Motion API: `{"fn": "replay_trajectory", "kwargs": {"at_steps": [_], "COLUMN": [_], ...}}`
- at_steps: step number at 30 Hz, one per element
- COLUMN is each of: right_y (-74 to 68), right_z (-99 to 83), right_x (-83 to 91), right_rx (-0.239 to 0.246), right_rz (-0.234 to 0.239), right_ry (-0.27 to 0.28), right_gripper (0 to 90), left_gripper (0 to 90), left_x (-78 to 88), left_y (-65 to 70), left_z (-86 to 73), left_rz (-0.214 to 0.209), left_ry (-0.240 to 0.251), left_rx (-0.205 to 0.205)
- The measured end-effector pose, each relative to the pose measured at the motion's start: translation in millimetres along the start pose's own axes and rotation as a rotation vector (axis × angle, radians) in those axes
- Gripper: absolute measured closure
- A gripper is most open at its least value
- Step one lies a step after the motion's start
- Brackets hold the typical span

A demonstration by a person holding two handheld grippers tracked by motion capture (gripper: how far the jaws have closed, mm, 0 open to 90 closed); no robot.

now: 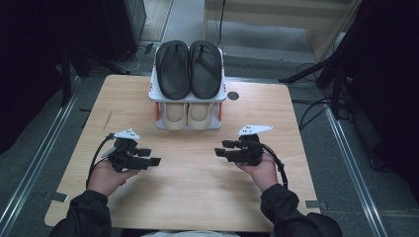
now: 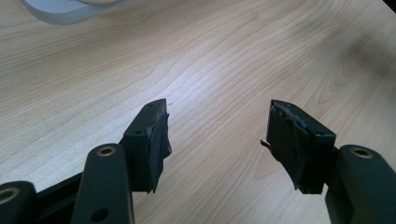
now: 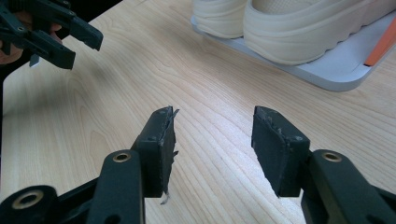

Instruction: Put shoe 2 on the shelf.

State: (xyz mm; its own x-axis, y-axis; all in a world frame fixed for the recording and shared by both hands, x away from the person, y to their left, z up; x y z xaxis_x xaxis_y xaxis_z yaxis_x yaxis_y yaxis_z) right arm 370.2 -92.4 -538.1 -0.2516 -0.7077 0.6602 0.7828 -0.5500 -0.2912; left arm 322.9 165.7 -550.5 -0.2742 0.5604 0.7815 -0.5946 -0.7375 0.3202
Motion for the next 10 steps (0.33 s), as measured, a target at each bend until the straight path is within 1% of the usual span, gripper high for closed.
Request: {"fn": "replay_trajectory", "kwargs": {"at_steps": [5, 10], "right_y": [-0.4, 0.4], "right_z": [-1.9, -2.1], "right_x": [-3.5, -3.8], "right_rx": [0.004, 0.004], "right_rz": [-0.003, -0.009], "right_ry": [-0.018, -0.019], "right_gripper": [49.9, 48.8], "left_gripper": [38.9, 36.5], "left_x": [-1.1, -1.9], "left_y": [0.6, 0.8], "left_z": [0.3, 1.4], "left_rz": [0.001, -0.003], "left_ry": [-0.003, 0.007], "left_rx": [0.0, 0.001]}}
Point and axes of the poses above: each handheld gripper's, and its own axes: x roughly backward along the jaws, z roughly out of its top, y roughly to its right, the point moved 9 cm from there along -x, roughly forward along the jaws, and after that the axes turned 8 degrees about -y, right-handed, at the moved point
